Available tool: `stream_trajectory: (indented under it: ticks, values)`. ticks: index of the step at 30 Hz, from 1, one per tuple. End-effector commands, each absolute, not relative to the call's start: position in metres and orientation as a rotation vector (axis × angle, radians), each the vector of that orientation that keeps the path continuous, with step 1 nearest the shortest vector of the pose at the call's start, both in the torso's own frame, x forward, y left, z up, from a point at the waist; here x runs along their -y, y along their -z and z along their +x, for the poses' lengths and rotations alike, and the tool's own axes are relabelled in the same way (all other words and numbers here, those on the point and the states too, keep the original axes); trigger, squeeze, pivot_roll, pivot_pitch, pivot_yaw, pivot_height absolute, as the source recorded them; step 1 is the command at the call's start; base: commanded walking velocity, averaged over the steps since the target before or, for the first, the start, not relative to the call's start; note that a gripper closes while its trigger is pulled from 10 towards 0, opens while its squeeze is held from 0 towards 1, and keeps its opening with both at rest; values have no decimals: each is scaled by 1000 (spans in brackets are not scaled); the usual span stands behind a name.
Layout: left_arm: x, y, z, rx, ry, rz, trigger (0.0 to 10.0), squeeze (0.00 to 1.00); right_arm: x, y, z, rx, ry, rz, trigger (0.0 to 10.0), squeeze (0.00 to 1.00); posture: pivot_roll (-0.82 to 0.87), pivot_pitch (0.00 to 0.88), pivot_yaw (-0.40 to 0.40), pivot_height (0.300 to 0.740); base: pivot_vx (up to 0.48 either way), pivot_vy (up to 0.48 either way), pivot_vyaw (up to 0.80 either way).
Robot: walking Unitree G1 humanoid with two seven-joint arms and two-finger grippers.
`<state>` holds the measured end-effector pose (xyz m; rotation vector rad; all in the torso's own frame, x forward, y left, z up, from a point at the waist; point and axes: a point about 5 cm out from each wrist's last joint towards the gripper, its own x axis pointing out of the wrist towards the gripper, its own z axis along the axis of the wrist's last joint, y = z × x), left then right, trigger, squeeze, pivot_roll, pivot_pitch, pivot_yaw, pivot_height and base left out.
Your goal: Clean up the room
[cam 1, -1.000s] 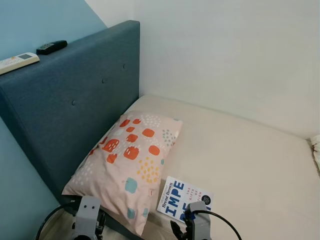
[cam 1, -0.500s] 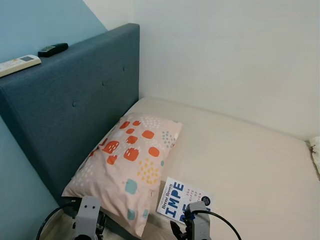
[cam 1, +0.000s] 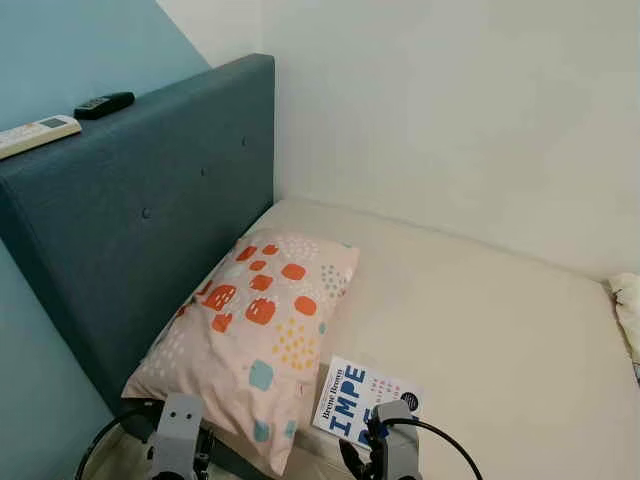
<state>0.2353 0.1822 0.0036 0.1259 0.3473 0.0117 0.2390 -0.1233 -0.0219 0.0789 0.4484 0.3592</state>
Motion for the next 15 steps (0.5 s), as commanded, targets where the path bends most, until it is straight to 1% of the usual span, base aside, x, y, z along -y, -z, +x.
stream_trajectory:
  ticks: [1,12,15]
  values:
    - [-178,-1,233,-360,0,120,10000,0,127,27,235,-480,-347,85,10000,0,43,110,-90,740,0,0,0]
    - [-178,-2,235,-359,8,122,10000,0,126,25,236,-474,-345,104,10000,0,39,112,-87,740,0,0,0]
    - [-178,-2,235,-360,9,122,10000,0,126,26,236,-478,-348,116,10000,0,39,112,-87,740,0,0,-475]
